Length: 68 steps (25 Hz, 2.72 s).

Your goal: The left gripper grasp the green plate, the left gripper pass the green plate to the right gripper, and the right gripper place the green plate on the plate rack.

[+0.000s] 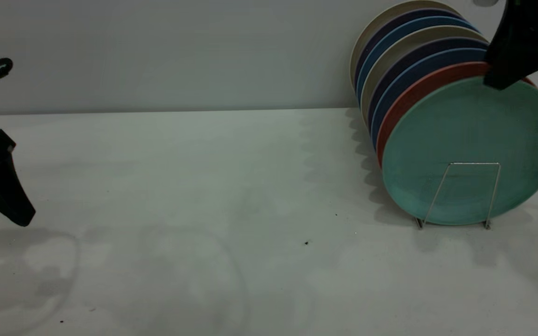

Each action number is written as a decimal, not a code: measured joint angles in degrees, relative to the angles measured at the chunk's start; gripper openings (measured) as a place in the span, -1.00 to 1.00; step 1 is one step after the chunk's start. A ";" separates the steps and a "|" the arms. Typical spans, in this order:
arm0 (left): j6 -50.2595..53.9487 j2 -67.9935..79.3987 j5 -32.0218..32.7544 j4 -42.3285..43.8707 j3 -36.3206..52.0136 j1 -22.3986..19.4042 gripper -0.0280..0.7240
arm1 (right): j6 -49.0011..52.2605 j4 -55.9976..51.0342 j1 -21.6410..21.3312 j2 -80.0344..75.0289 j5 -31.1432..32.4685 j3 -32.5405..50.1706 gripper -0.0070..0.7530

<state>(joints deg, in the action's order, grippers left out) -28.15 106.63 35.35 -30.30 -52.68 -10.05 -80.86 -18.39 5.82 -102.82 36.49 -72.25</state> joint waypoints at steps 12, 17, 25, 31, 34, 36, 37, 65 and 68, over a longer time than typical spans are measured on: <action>16.09 -1.41 9.71 19.95 -9.43 0.00 0.57 | 60.23 2.02 -1.36 8.67 8.29 -0.36 0.19; 28.15 -10.20 14.84 33.36 -10.41 0.00 0.48 | 78.28 17.70 -2.57 9.90 27.44 -0.41 0.18; 23.72 -30.63 17.01 27.37 -1.14 0.00 0.44 | 80.51 20.75 0.60 23.64 33.02 6.21 0.16; 13.91 -46.55 20.62 16.15 6.11 0.00 0.44 | 79.42 19.14 6.99 40.77 33.78 16.43 0.16; 10.88 -55.25 22.65 12.03 10.13 0.00 0.44 | 78.68 17.15 7.90 48.39 33.70 23.03 0.16; 9.98 -61.99 23.63 11.31 13.05 0.00 0.44 | 77.65 16.12 7.97 53.54 33.28 28.14 0.16; 9.81 -65.46 24.19 11.24 14.29 0.00 0.44 | 77.24 15.89 7.97 55.66 32.95 30.24 0.16; 14.38 -105.13 30.39 19.59 24.52 1.16 0.44 | 69.82 15.08 7.97 100.05 29.03 44.73 0.16; 14.44 -105.13 30.29 19.71 24.65 3.17 0.44 | 71.85 16.36 7.97 100.05 28.97 44.73 0.16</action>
<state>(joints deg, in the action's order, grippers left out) -13.71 1.50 65.64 -10.60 -28.02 -6.88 -9.01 -2.03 13.78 -2.77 65.46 -27.53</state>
